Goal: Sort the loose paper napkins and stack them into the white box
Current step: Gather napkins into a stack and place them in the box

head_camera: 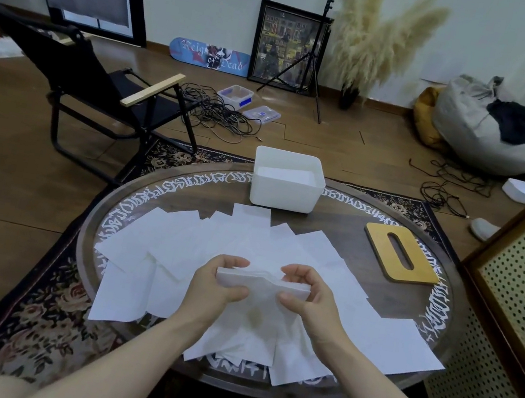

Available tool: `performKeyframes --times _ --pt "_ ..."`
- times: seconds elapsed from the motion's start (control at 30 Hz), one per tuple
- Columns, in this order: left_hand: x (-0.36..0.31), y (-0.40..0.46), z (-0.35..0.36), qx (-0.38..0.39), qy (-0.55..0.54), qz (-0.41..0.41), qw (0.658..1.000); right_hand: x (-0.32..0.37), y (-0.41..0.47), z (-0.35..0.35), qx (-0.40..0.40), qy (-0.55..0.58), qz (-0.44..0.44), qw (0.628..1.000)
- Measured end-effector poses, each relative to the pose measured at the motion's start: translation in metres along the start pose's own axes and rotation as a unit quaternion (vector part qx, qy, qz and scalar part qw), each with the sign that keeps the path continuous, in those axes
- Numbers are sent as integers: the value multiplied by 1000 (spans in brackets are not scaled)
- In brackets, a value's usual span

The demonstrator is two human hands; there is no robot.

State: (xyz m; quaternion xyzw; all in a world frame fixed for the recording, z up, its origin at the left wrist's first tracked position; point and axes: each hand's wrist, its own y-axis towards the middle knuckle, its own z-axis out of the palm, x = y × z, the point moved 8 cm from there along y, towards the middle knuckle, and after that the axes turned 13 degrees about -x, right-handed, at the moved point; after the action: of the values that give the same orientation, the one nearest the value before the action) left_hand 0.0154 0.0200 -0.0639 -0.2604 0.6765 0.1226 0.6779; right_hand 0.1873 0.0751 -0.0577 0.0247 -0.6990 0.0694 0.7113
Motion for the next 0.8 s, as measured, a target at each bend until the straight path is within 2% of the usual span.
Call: performKeyframes --times 0.17,0.53,0.8 --pt "-3 0 -1 -3 6 9 1000 2 2 0 1 -1 -6 1000" --pt "6 -1 -4 11 2 -48 999 -10 0 -4 4 -42 31 999" --pt "11 -1 -3 11 5 -55 998 -16 -1 -3 5 -64 48 997"
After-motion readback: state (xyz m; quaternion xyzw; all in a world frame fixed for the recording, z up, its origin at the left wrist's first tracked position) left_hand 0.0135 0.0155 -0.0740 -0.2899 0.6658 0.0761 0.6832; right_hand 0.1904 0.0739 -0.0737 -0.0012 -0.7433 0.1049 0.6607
